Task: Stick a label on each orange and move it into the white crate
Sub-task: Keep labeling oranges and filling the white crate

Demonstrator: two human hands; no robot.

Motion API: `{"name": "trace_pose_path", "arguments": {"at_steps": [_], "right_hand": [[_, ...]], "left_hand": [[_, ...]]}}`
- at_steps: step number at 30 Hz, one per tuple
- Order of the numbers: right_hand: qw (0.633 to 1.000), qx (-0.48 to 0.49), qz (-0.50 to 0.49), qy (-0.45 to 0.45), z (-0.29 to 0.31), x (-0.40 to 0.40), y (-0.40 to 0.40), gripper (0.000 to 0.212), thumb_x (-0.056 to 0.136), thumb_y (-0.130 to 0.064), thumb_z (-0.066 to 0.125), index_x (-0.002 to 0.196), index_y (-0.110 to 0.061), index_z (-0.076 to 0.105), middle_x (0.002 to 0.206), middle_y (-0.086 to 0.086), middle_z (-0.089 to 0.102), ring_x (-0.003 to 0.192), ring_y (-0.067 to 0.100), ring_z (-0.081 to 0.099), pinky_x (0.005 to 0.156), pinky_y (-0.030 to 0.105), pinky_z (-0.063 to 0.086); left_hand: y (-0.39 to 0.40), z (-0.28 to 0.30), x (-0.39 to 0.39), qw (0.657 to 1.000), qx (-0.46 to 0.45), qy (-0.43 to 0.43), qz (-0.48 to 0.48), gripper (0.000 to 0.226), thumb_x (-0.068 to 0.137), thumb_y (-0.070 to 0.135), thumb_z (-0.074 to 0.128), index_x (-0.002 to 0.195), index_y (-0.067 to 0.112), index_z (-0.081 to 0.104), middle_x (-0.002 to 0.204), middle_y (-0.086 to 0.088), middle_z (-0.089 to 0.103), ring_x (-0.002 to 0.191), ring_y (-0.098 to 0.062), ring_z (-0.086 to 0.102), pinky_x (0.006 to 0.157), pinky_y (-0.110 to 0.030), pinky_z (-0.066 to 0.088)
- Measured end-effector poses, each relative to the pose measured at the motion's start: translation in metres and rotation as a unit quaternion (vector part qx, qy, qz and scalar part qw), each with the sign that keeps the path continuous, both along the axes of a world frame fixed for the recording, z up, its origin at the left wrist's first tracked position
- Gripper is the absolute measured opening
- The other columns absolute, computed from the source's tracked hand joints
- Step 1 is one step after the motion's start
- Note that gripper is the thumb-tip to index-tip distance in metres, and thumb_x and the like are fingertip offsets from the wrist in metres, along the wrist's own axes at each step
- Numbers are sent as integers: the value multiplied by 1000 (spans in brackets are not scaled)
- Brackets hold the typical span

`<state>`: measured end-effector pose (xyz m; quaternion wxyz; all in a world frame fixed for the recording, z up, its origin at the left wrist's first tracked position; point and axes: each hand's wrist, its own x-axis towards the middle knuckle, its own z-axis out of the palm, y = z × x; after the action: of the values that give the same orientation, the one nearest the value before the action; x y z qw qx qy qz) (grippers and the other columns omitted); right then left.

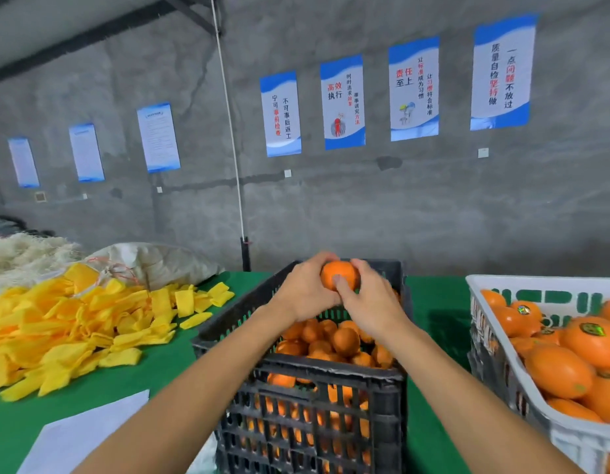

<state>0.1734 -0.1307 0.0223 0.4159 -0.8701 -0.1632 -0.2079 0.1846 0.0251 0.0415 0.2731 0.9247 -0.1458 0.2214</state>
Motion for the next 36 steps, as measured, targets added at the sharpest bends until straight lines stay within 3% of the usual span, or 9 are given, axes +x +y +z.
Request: {"name": "trace_pose_path", "arguments": {"at_steps": [8,14,18,21,25,27,29,32,36], "right_hand": [[973,123,20,-192,-39,-111,-69,63,89,-39,76,146,-31,50,145,-18,51,129,7,55,105,28,50],[963,201,9,-180,-140,-166,-120,65,90,-27,77,148,-12,51,150,-3,51,137,19,53,106,29,50],[979,183,33,-86,-187,-183,-140,64,94,-39,73,151,-21,48,152,-10,48,138,13,51,107,24,48],[985,166,40,38,-212,-189,-149,65,90,-43,74,149,-28,51,145,-13,55,127,3,59,104,23,51],[980,147,44,123,-245,-207,-160,45,88,-53,70,132,-46,59,116,-15,74,96,4,72,81,22,57],[982,118,73,127,-248,-211,-164,34,89,-63,66,120,-49,66,114,-20,73,97,2,71,79,19,55],[985,16,137,105,-250,-210,-167,32,91,-59,69,115,-38,72,117,-21,70,111,6,67,90,23,53],[967,-123,218,50,-255,-207,-167,45,86,-60,76,120,-31,73,132,-22,57,128,10,54,104,30,43],[964,-153,210,54,-263,-204,-166,39,89,-63,70,120,-40,71,134,-25,51,127,5,49,105,28,38]], "left_hand": [[-77,-41,-103,966,-25,-245,-76,72,83,31,82,145,14,49,136,-3,56,123,-22,55,106,-31,44],[-111,-118,-136,928,124,-321,-146,69,79,15,79,144,9,55,138,-15,59,112,-36,59,94,-49,49],[-121,-173,-150,952,113,-236,-159,71,84,25,75,147,19,43,143,-6,49,112,-31,52,93,-42,49],[-123,-217,-160,975,83,-138,-153,69,83,25,80,145,15,50,135,-9,51,108,-32,52,87,-45,53],[-116,-266,-170,984,94,-40,-143,62,89,36,72,144,24,46,135,-3,47,113,-26,50,91,-46,53],[-113,-275,-166,991,72,-9,-110,62,91,41,70,145,30,40,138,1,42,120,-23,45,95,-42,52],[-112,-278,-164,993,74,5,-89,66,94,46,68,149,32,35,142,3,40,125,-22,41,96,-41,52],[-112,-279,-165,991,83,3,-105,66,97,47,65,153,31,33,145,3,43,124,-23,43,91,-43,56],[-112,-279,-165,992,62,-1,-111,68,98,49,65,155,27,36,147,3,46,126,-22,48,97,-41,54]]}}
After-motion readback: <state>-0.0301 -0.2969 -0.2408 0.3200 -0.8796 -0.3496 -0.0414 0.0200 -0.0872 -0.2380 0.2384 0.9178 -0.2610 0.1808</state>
